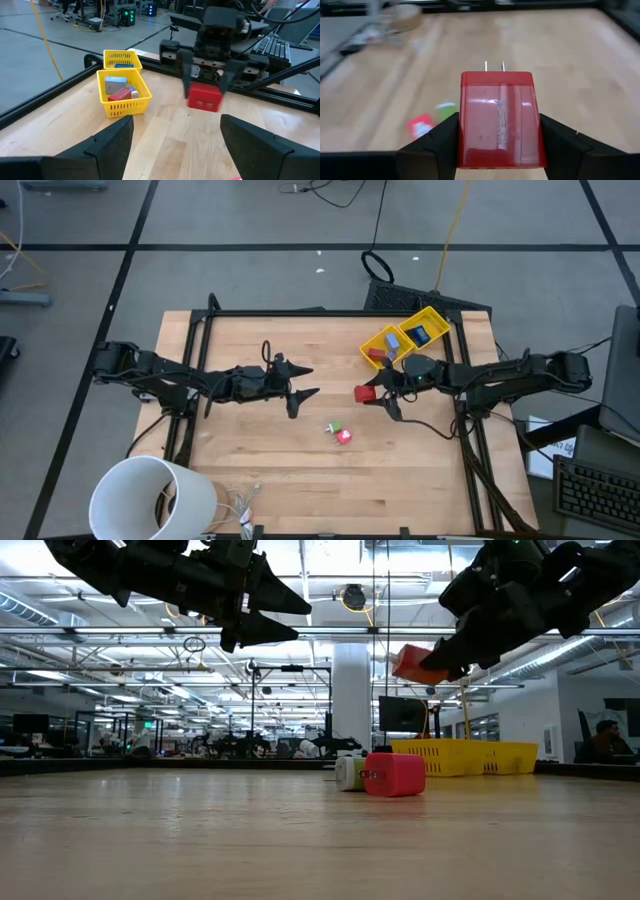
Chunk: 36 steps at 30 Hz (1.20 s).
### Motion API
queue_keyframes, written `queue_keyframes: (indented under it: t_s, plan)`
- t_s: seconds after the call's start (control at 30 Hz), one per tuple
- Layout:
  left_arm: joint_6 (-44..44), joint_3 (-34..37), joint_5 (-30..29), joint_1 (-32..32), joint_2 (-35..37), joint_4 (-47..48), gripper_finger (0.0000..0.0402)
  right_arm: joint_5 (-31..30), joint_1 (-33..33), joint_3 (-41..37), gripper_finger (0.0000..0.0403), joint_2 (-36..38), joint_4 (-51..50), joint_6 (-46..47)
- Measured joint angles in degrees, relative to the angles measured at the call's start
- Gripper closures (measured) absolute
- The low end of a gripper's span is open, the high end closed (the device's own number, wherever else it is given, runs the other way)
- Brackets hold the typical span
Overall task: Pick & Place Office items
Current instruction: Put the red charger adapter into the left yellow bin
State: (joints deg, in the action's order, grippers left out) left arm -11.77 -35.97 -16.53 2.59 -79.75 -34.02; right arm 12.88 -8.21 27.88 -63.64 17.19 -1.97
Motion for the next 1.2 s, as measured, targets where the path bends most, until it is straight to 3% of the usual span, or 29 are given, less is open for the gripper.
queue_keyframes:
  t_s: [0.23,0.53,0.8,1.2]
  plan:
    - [-0.01,0.00,0.00,0.00,-0.02,0.00,0.0105,-6.93,-2.23,0.00,0.0194,0.00,-2.61,2.90]
    - [-0.05,0.00,0.00,0.00,0.00,0.00,0.0105,-7.63,-6.54,0.00,0.0192,0.00,-3.63,8.19]
    - [-0.16,0.00,0.00,0.00,-0.02,0.00,0.0105,-19.58,-8.41,0.00,0.0191,0.00,-6.48,10.35]
    - [-0.44,0.00,-0.01,0.00,-0.02,-0.01,0.0105,-32.43,-11.19,-2.18,0.0191,0.00,-4.98,9.58]
